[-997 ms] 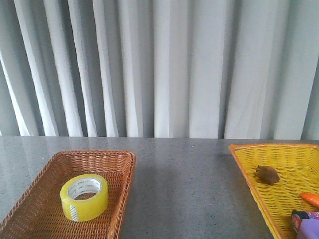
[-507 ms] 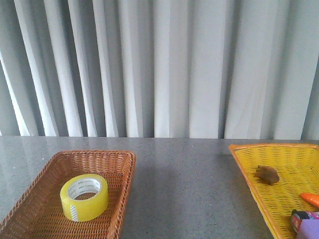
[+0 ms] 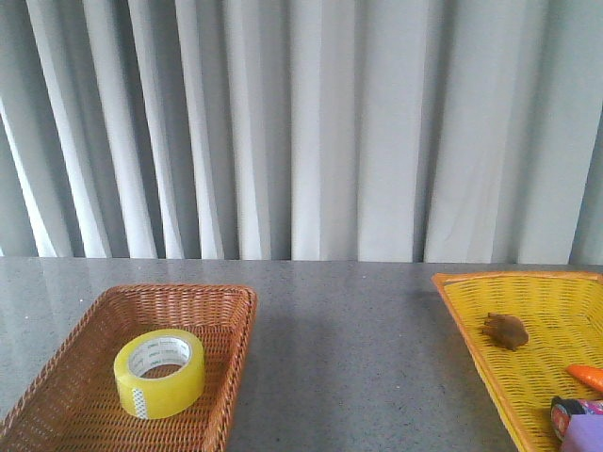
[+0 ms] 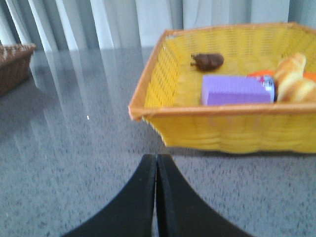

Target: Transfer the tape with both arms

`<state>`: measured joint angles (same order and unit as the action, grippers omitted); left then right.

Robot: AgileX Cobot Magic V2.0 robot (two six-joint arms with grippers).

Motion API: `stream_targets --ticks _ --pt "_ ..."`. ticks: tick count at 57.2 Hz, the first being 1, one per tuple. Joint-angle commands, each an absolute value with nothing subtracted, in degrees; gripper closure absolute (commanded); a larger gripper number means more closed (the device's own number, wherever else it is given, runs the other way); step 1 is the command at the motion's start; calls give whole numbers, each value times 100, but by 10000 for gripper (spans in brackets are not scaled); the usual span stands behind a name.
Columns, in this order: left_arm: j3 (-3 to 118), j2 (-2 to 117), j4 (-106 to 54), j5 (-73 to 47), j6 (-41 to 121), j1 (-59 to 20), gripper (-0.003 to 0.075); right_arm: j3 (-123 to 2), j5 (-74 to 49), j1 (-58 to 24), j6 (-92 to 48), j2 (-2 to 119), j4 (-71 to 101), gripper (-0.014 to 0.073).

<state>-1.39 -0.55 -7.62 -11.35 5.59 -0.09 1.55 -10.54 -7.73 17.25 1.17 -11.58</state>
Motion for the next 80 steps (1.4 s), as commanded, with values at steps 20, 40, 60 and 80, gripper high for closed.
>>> stream_targets --ticks 20,40,60,80 --pt "-95 -154 -780 -758 512 0 726 176 -396 -414 559 -120 -255 601" --pt "-95 -154 -780 -758 512 0 726 176 -229 -155 246 -120 34 601" --pt "-95 -154 -780 -758 512 0 726 176 -228 -148 68 -120 -88 601" --pt "-95 -154 -780 -758 512 0 726 176 -228 -148 110 -120 -124 601"
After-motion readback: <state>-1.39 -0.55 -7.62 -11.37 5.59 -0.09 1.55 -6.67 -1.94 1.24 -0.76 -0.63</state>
